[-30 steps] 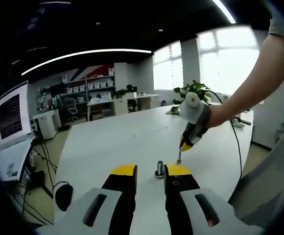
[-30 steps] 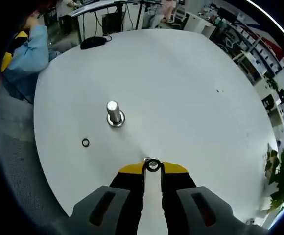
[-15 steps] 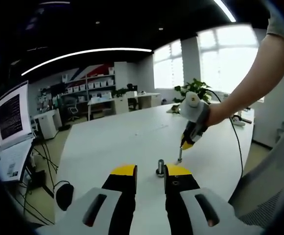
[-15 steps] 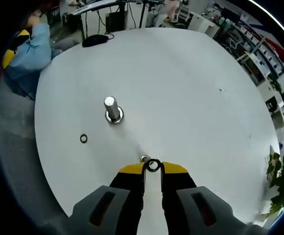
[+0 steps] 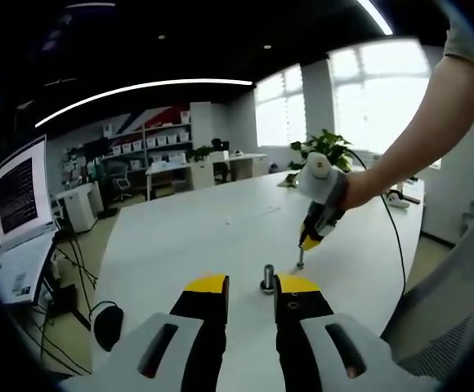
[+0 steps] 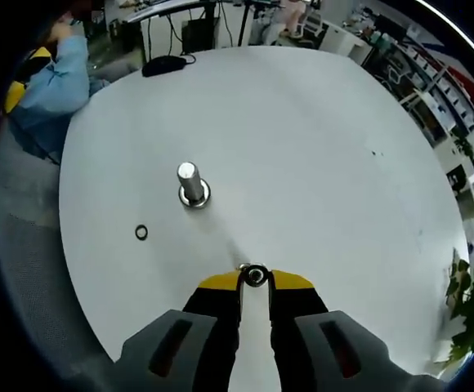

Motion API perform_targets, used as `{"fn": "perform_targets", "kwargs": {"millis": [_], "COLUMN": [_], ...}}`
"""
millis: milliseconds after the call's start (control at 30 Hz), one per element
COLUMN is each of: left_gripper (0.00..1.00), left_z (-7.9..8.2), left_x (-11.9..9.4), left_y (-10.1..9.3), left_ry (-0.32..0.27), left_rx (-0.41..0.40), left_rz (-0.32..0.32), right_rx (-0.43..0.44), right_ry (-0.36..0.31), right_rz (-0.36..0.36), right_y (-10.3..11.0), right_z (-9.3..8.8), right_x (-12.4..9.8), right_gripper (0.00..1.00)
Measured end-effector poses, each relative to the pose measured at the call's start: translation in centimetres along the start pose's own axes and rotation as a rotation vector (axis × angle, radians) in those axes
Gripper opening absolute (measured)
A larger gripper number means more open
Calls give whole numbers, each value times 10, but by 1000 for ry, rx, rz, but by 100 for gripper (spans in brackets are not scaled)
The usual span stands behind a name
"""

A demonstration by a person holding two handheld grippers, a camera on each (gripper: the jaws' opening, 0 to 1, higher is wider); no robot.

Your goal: Place the washer onto the threaded stud by aligning its center hole with the stud, sliding it down to the base, and recovering from edge contact or off-axis alignment until the washer reaches the visible bottom stop.

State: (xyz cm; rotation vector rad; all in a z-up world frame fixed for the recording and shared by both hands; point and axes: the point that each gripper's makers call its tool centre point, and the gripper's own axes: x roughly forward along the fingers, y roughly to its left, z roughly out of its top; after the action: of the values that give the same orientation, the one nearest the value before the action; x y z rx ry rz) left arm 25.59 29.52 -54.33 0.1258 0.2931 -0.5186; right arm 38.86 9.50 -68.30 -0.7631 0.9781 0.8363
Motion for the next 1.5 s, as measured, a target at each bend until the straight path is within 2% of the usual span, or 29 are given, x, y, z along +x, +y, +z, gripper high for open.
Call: {"fn": "perform_targets", "kwargs": {"millis": [600,1233,1500], "left_gripper": [20,20,20], "left_z": [-1,-2,-1], "left_x": [1,0,0], "left_y": [0,2,2], "left_ry": [4,5,4], "left_rx": [-5,-9,-8], "left_rz": [-5,2,4], "right_rx": [10,37,42], "right_ry": [25,-10,-11], "right_rz": [3,-6,-7], "right_y": [0,-2,1], "right_z": [-5,-1,-5], "right_x": [8,4,1], "right_gripper": [14,15,15]}}
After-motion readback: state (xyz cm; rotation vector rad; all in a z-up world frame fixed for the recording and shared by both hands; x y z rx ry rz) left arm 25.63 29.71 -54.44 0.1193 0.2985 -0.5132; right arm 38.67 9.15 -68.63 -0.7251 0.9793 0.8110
